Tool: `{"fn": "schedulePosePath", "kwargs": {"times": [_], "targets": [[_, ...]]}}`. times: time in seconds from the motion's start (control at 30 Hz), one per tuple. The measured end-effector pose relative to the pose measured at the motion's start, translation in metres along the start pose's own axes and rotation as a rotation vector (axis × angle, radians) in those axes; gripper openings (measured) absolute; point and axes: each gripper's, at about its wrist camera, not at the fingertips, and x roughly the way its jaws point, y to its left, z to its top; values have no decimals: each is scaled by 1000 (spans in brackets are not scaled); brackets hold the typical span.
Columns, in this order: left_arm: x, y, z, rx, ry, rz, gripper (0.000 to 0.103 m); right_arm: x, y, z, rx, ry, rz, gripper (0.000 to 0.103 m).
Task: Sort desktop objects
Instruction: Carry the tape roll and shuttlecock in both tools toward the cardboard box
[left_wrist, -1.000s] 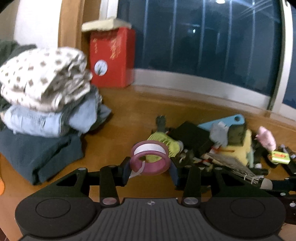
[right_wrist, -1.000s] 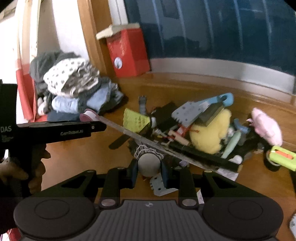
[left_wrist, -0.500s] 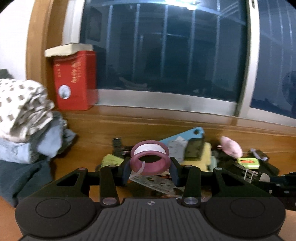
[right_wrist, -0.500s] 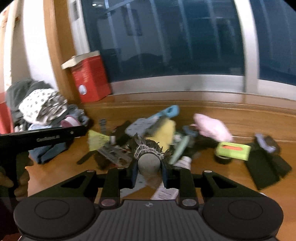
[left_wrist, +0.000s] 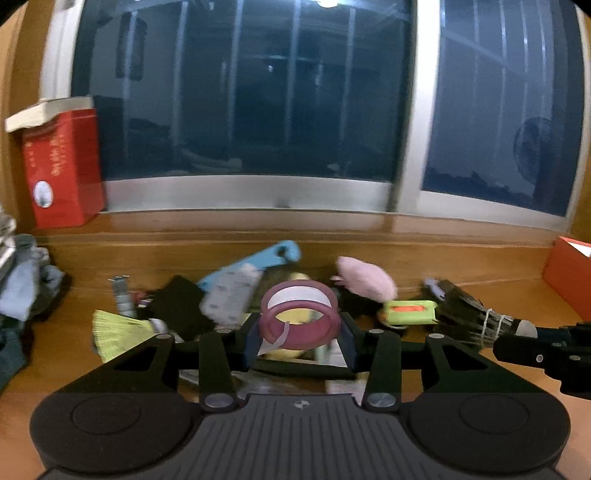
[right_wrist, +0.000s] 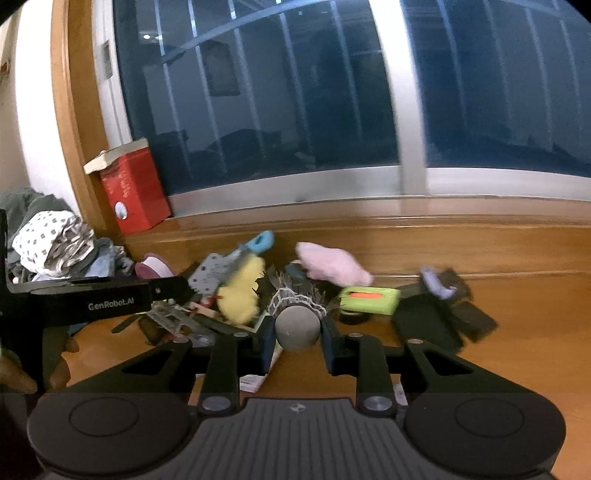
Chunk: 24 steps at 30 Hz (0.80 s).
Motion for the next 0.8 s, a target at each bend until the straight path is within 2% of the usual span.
{"fn": "schedulePosePath", "kwargs": {"times": [0.37, 0.8], "targets": [[9, -100, -8, 44, 25, -73, 44, -55, -80, -14, 35, -12, -51, 28], [21, -208, -20, 57, 32, -110, 44, -112, -175, -27, 46, -18, -81, 28]]}}
